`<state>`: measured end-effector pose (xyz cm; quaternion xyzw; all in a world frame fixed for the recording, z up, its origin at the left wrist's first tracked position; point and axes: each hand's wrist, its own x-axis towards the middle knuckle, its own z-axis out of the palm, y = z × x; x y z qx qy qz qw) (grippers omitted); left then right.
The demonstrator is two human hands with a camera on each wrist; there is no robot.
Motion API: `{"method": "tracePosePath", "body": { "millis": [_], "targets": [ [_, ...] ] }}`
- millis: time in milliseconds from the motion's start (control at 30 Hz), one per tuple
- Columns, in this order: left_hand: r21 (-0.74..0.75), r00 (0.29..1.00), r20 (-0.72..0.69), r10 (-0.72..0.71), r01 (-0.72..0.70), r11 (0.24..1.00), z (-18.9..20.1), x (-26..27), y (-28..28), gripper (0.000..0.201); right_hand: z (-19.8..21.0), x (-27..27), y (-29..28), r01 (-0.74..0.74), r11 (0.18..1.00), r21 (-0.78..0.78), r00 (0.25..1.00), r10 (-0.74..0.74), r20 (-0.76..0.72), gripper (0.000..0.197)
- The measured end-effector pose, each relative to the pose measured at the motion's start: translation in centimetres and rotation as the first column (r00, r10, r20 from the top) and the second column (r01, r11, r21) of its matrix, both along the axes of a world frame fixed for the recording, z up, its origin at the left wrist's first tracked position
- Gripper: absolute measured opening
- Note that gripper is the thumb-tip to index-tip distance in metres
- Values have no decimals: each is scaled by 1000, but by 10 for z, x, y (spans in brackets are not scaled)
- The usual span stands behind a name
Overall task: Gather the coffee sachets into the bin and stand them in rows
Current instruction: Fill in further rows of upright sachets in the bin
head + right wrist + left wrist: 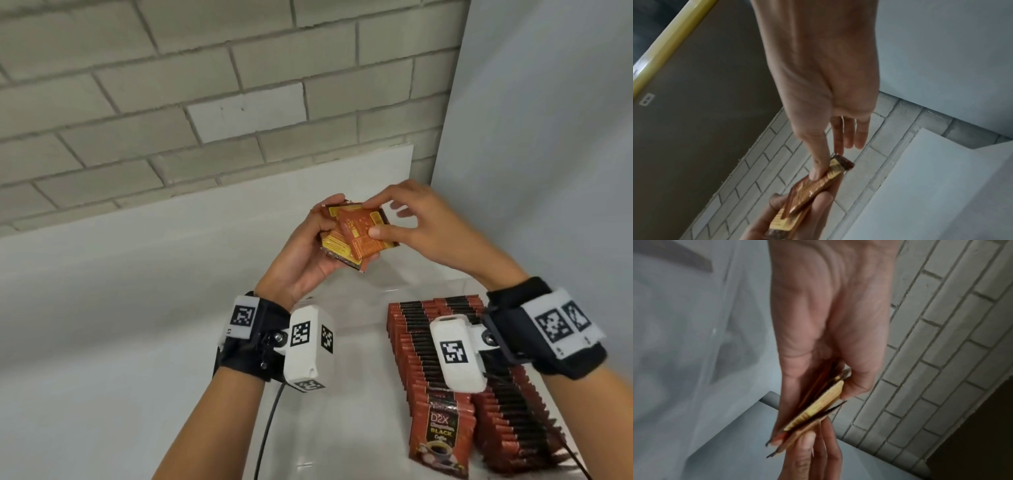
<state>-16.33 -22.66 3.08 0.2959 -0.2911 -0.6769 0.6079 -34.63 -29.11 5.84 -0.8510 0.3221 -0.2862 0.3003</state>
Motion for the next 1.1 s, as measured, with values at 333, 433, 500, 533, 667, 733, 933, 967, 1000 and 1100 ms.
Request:
{"method": "tracePosePath", "body": {
  "millis": [333, 433, 500, 533, 667, 733, 933, 967, 1000, 1100],
  "targets": [
    [-145, 980, -9, 198, -197, 970, -12, -9, -3, 44, -12, 8, 0, 177, 803, 569, 976, -220, 6, 38],
    [-164, 980, 4, 197, -194, 967, -13, -11, -4, 46, -14, 11, 1, 110, 760, 641, 972, -218, 91, 31],
    [-151, 980, 10, 198, -194, 969, -13, -12, -4, 42, -12, 8, -2, 113, 762, 637, 955, -260, 141, 25],
    [-134, 980, 10, 197, -194, 972, -12, -12, -4, 39, -11, 7, -3, 117, 764, 634, 942, -287, 172, 23],
    [-58, 984, 9, 178, -177, 983, -11, -12, -5, 39, -8, 0, -7, 115, 780, 615, 901, -342, 265, 18],
    [-46, 985, 32, 171, -170, 984, -12, -11, -5, 49, -8, -1, -7, 99, 793, 602, 907, -321, 274, 20],
    [-7, 965, 168, 201, -202, 979, -15, -12, -6, 48, -12, 3, -2, 48, 773, 632, 946, -238, 220, 16],
    [-16, 958, 205, 201, -202, 979, -16, -11, -6, 45, -13, 4, -3, 57, 771, 635, 944, -249, 218, 17],
    [-19, 950, 234, 205, -206, 978, -16, -11, -6, 43, -14, 4, -4, 69, 766, 639, 941, -263, 214, 18],
    [-18, 941, 251, 226, -229, 973, -15, -9, -6, 41, -16, 5, -6, 65, 722, 689, 929, -295, 222, 25]
  ]
}}
